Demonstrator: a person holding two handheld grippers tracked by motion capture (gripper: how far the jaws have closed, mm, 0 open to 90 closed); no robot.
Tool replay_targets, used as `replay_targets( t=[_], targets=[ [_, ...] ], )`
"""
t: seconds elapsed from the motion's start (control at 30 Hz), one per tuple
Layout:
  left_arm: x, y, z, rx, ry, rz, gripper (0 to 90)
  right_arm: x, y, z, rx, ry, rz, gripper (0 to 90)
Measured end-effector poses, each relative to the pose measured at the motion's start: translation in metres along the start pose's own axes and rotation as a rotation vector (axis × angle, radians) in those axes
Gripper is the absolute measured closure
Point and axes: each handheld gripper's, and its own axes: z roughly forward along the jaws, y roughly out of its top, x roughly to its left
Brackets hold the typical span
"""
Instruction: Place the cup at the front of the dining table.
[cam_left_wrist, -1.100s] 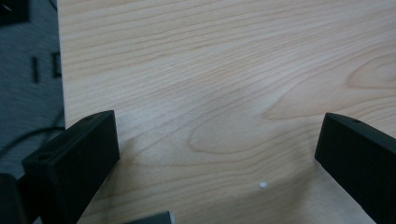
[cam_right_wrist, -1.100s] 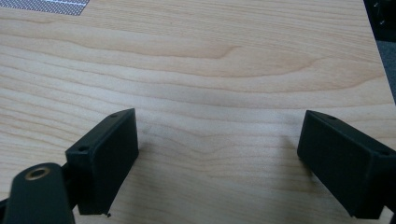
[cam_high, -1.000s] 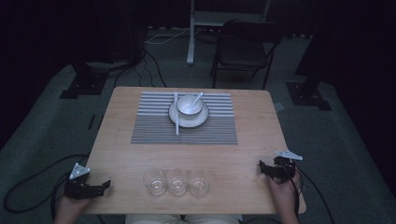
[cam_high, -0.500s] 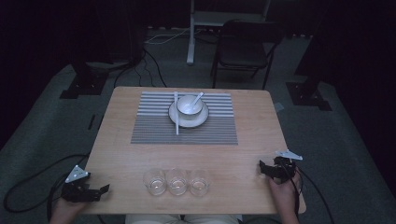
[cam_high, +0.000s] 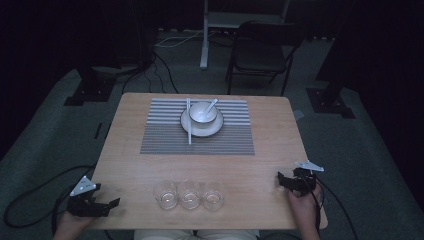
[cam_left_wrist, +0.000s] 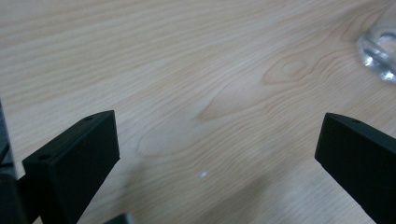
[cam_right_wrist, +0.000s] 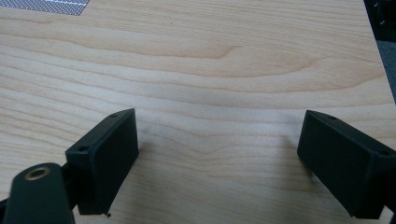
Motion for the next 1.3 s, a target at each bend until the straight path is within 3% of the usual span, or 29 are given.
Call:
replay_targets(
  t=[0.07, 0.4, 0.83, 0.93, 1.1, 1.3],
  targets=[
    [-0.004, 0.004, -0.001, -0.013, -0.027, 0.006, 0.0, 0.0, 0.0, 0.0, 0.0, 0.0, 0.0, 11.8],
    [-0.016, 0.018, -0.005, -0.024, -0.056, 0.061, 0.0, 0.0, 0.0, 0.0, 0.0, 0.0, 0.0, 11.8],
    [-0.043, 0.05, -0.011, -0.105, -0.161, 0.145, 0.0, 0.0, 0.0, 0.0, 0.0, 0.0, 0.0, 11.8],
    [-0.048, 0.055, -0.01, -0.106, -0.157, 0.165, 0.0, 0.0, 0.0, 0.0, 0.0, 0.0, 0.0, 11.8],
    [-0.057, 0.068, -0.005, -0.114, -0.207, 0.202, 0.0, 0.0, 0.0, 0.0, 0.0, 0.0, 0.0, 11.8],
    [-0.066, 0.078, -0.002, -0.121, -0.226, 0.226, 0.0, 0.0, 0.0, 0.0, 0.0, 0.0, 0.0, 11.8]
  ],
)
